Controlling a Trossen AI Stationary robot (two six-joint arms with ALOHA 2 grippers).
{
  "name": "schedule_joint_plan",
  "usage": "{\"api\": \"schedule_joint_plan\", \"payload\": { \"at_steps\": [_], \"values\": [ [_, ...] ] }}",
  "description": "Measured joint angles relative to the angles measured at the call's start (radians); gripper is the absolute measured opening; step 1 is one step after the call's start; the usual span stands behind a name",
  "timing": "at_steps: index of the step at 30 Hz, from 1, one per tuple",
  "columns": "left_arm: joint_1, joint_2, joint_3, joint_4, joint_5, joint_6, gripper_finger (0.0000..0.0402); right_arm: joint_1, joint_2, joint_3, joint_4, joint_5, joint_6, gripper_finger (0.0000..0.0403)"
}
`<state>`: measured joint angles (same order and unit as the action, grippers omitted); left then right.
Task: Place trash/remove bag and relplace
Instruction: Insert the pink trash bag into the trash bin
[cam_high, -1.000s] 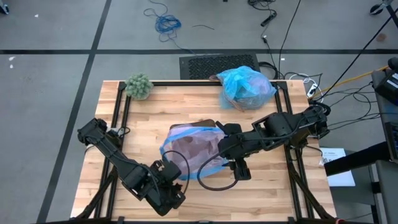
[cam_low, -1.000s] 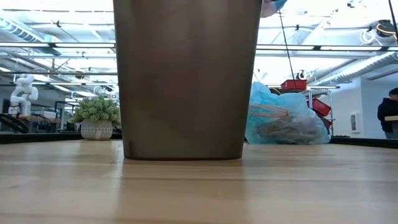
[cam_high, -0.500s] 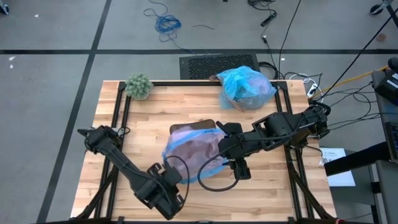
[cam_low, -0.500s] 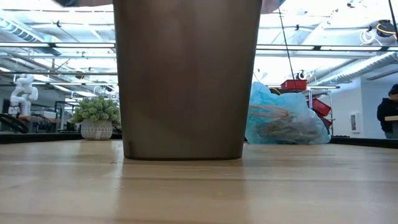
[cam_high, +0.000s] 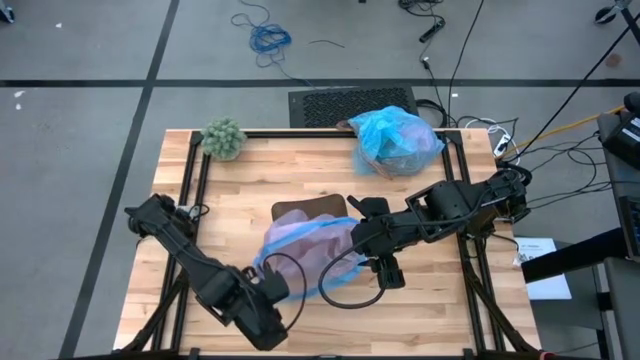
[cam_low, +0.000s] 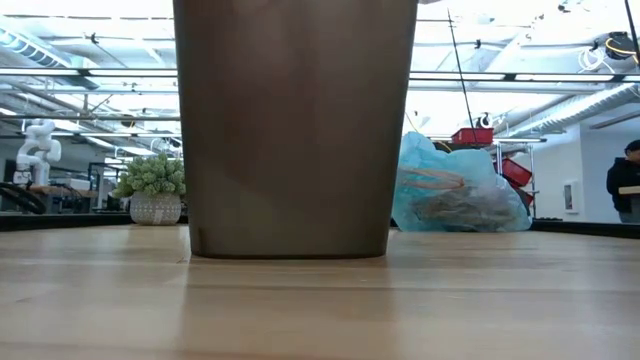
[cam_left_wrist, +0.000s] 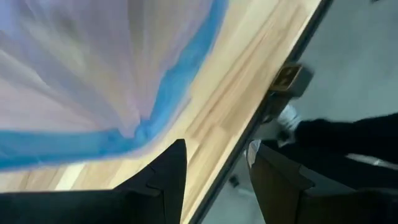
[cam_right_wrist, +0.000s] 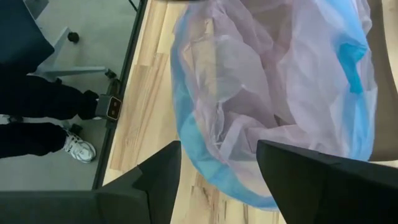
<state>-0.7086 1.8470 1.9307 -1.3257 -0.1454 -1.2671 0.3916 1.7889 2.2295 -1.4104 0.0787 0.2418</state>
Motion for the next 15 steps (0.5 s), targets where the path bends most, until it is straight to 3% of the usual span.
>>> {"api": "schedule_joint_plan", "payload": {
  "at_steps": [11, 15],
  "values": [
    [0.006, -0.079, 0.093, 0.093, -0.049, 0.078, 0.0159, 0.000, -0.002, 0.000, -0.005, 0.001, -0.004, 0.0203],
    [-0.020, -0.123, 0.197, 0.094, -0.237, 0.079, 0.0131, -0.003, -0.010, 0.000, -0.009, 0.077, -0.032, 0.0203]
  ]
}}
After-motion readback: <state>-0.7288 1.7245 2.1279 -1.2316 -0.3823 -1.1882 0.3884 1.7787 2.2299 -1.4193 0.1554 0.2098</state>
